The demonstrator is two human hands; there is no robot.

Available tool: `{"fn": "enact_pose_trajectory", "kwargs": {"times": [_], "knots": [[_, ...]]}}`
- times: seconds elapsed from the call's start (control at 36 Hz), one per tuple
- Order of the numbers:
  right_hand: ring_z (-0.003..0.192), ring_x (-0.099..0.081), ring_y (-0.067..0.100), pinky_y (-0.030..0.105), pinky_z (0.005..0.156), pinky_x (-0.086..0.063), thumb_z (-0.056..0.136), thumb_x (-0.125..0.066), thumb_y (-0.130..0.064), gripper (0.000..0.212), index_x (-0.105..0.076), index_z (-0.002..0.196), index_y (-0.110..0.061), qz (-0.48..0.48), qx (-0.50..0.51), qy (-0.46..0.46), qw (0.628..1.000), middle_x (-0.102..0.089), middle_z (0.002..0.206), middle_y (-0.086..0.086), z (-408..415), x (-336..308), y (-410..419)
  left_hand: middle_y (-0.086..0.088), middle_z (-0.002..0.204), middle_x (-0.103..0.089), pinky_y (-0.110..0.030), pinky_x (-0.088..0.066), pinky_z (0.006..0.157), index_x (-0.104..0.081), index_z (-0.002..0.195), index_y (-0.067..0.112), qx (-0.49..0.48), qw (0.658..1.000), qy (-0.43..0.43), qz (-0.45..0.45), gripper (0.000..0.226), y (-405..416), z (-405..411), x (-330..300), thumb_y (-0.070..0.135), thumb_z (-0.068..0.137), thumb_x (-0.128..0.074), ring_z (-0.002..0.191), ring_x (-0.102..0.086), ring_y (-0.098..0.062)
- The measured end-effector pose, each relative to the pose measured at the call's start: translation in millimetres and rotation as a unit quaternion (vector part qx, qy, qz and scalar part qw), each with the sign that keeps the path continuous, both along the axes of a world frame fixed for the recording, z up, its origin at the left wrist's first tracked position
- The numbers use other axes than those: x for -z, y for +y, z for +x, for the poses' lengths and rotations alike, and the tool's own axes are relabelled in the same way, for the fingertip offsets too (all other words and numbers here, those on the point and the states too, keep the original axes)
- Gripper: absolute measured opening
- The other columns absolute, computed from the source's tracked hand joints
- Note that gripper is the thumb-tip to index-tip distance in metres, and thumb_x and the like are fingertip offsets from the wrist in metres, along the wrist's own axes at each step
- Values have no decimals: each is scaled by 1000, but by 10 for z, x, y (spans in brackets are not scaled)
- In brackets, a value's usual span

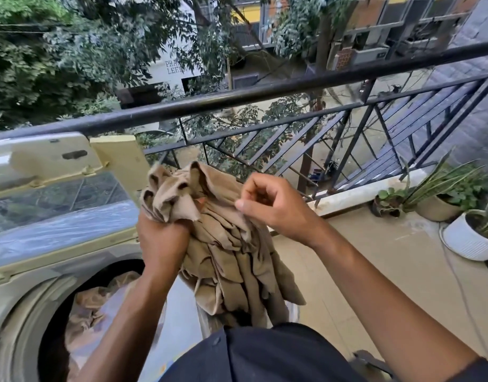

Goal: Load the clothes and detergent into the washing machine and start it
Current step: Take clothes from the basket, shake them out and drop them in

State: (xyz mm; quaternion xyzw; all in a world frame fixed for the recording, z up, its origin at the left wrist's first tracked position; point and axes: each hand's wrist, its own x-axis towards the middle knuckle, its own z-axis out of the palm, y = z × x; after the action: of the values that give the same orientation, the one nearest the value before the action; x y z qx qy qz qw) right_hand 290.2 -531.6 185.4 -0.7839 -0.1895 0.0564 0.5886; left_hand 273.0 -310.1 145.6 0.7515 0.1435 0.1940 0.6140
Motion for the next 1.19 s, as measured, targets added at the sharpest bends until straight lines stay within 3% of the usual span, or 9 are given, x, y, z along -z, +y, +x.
{"fn": "enact_pose_trajectory", "kwargs": {"times": [0.14, 0.22, 0.28, 0.42, 0.56, 0.64, 0.75, 0.92, 1.19], "knots": [[71, -59, 11, 34, 69, -52, 80, -76, -13, 20, -59, 83, -22, -151, 21, 43, 987, -65, 79, -1, -134, 553, -295, 5, 105, -80, -53, -61, 95, -77, 110, 26, -62, 996, 14, -68, 42, 174, 78, -75, 33, 71, -89, 102, -76, -17], [77, -66, 12, 41, 74, -57, 72, -76, -31, 26, -55, 89, -30, -280, 33, 77, 956, -68, 85, -9, -184, 802, -369, 7, 101, -81, -52, -62, 94, -78, 104, 27, -75, 994, 8, -80, 39, 175, 99, -137, 36, 67, -90, 100, -77, -17], [78, -66, 12, 42, 75, -58, 71, -74, -36, 29, -52, 90, -34, -315, 59, 86, 943, -68, 84, -11, -199, 924, -359, 7, 100, -81, -51, -62, 94, -79, 103, 27, -76, 993, 7, -93, 45, 150, 96, -159, 41, 63, -92, 100, -77, -17], [74, -66, 16, 44, 71, -58, 75, -72, -30, 29, -49, 91, -35, -307, 132, 82, 939, -68, 76, -12, -196, 1134, -302, 4, 103, -81, -53, -62, 94, -79, 109, 21, -70, 993, 0, -98, 49, 140, 81, -154, 38, 66, -92, 102, -77, -20], [82, -66, 19, 40, 73, -58, 86, -63, -30, 17, -52, 97, -35, -318, 161, 69, 932, -70, 86, -14, -188, 1139, -287, 1, 105, -81, -51, -62, 94, -78, 110, 17, -67, 991, -11, -113, 51, 136, 46, -177, 35, 65, -92, 103, -77, -22], [82, -67, 16, 37, 73, -57, 88, -63, -44, 14, -56, 97, -36, -317, 178, 68, 929, -70, 85, -16, -167, 1131, -288, 3, 103, -81, -52, -62, 95, -79, 107, 21, -65, 992, -2, -108, 44, 141, 52, -176, 35, 67, -92, 102, -77, -19], [78, -66, 10, 35, 71, -58, 87, -63, -63, 29, -65, 91, -34, -316, 188, 64, 928, -70, 81, -16, -152, 1138, -223, 3, 103, -81, -51, -62, 95, -79, 108, 19, -62, 991, -4, -116, 49, 113, 53, -184, 37, 64, -92, 102, -77, -20], [79, -66, 12, 34, 72, -58, 84, -69, -50, 20, -65, 93, -32, -296, 197, 58, 933, -70, 78, -16, -187, 1127, -127, 4, 105, -81, -51, -61, 96, -78, 110, 22, -64, 993, -10, -103, 56, 126, 39, -180, 45, 62, -92, 104, -76, -20], [72, -65, 14, 38, 69, -58, 85, -67, -40, 21, -66, 70, -24, -261, 228, 109, 932, -69, 72, -11, -145, 1138, -36, 1, 108, -80, -52, -61, 96, -78, 110, 21, -57, 993, -24, -104, 55, 113, 22, -166, 43, 62, -93, 106, -76, -23]]}}
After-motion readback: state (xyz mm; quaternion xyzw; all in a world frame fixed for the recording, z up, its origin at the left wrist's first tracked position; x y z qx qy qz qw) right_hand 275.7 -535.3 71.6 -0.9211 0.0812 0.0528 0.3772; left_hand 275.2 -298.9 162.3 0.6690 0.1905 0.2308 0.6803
